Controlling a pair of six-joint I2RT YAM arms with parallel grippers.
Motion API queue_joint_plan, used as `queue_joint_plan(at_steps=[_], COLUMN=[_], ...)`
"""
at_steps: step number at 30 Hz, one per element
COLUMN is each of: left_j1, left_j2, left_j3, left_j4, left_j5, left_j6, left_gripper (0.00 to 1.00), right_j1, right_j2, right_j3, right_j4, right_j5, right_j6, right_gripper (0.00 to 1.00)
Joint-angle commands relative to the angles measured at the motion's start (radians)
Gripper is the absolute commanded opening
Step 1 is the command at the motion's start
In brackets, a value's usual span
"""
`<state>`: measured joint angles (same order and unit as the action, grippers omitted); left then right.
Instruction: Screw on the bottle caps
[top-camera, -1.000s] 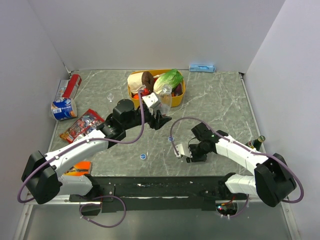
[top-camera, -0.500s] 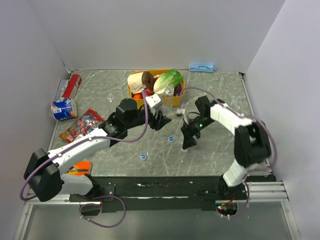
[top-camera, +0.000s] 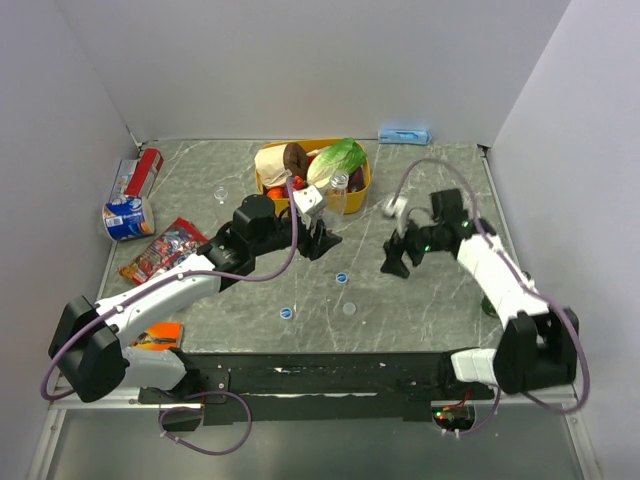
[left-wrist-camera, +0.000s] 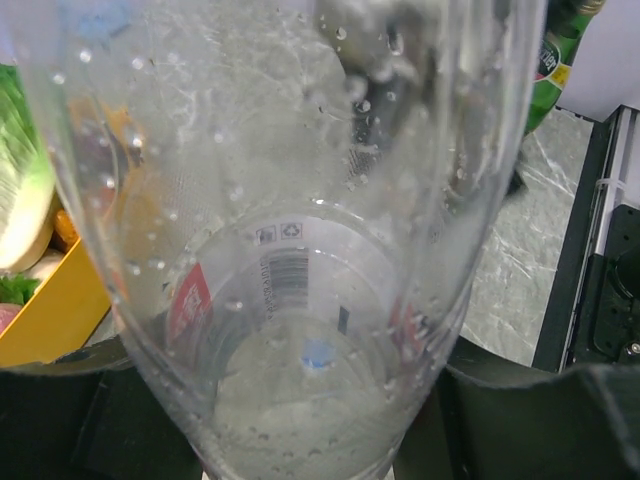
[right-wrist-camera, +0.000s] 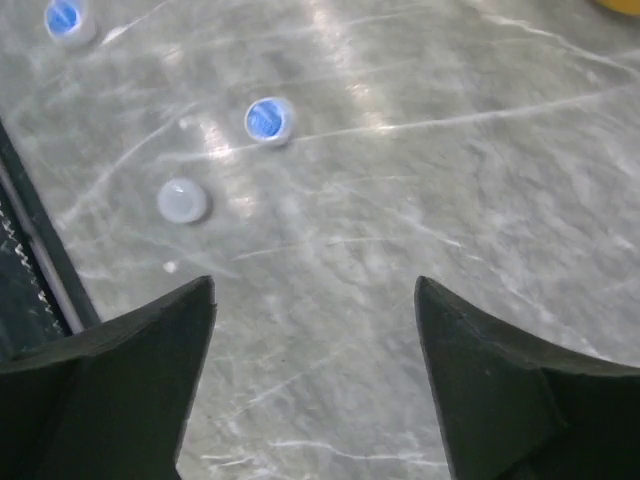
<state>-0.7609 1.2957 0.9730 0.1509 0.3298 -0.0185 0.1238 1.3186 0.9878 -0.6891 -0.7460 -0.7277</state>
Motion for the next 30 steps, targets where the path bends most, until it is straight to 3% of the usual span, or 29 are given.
queue_joint_plan(at_steps=[1, 5, 9, 16, 21, 30], left_j1=[0.009, 0.015, 0.031, 0.048, 0.058, 0.069], left_j2=[0.001, 0.001, 0.002, -0.01, -0.026, -0.058], left_j3=[0.047, 0.062, 0.078, 0.089, 0.081, 0.046], left_j4=[0.013, -0.001, -0.016, -0.024, -0.017, -0.004], left_j5=[-0.023, -0.074, -0.084, -0.089, -0.078, -0.06], left_j6=[0.008, -0.012, -0.02, 0.003, 0.0, -0.009], left_gripper=[0.09, 0.09, 0.08, 0.09, 0.09, 0.1], right_j1=[0.178, 0.373, 0.454, 0.496, 0.511, 0.537], right_j2=[-0.14, -0.265, -0.225, -0.13, -0.026, 0.105], right_j3=[-0.176, -0.337, -0.376, -0.362, -0.295, -0.195], right_j4=[0.135, 0.279, 0.307, 0.329, 0.244, 0.185], right_j5=[0.135, 0.201, 0.223, 0.2, 0.14, 0.126], right_j6=[-0.15, -0.246, -0.283, -0.311, -0.371, -0.377], right_gripper=[0.77, 0.68, 0.67, 0.7, 0.71, 0.64])
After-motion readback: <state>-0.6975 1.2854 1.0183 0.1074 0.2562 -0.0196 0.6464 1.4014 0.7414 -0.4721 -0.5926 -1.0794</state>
